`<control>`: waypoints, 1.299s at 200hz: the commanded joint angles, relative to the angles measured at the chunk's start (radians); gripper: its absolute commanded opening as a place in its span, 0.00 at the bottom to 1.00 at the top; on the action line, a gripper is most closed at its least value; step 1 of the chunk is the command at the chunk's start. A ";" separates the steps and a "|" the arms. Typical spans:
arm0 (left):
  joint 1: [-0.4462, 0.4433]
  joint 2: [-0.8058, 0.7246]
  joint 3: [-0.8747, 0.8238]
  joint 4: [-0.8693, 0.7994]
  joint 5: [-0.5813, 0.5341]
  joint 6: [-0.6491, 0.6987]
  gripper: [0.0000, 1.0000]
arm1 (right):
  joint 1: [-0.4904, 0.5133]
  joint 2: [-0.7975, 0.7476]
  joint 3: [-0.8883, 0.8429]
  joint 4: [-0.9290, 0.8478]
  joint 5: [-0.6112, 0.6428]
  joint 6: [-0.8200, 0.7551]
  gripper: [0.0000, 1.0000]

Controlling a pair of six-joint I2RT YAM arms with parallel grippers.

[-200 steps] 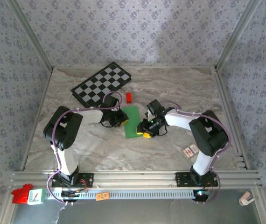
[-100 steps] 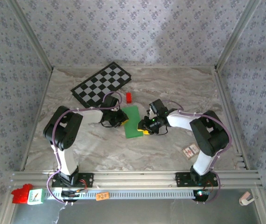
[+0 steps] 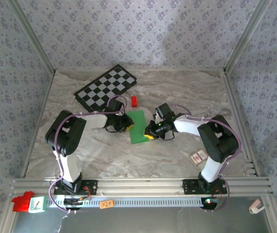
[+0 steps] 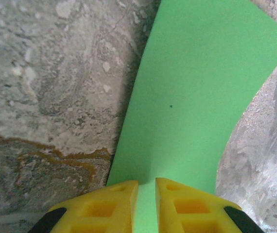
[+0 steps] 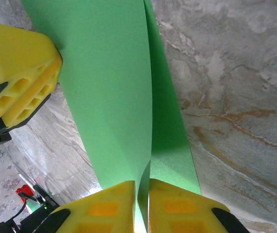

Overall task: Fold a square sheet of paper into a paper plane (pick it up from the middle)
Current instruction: Fold the triangle a second time at the center of the table.

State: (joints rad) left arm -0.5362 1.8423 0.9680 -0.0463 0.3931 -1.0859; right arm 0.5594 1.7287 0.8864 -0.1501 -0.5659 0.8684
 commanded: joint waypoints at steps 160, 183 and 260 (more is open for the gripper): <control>-0.029 -0.027 0.081 -0.088 0.010 0.145 0.25 | -0.005 -0.021 0.083 -0.204 -0.009 0.023 0.01; -0.017 -0.029 0.077 -0.073 0.007 0.152 0.25 | -0.006 -0.021 0.104 -0.271 0.012 0.012 0.01; -0.011 0.064 0.106 -0.114 0.004 0.169 0.26 | -0.004 0.005 0.107 -0.274 0.012 0.013 0.00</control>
State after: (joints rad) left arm -0.5476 1.8633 1.0485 -0.1085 0.4030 -0.9375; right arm 0.5541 1.7153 0.9752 -0.3981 -0.5568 0.8829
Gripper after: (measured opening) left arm 0.274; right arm 0.054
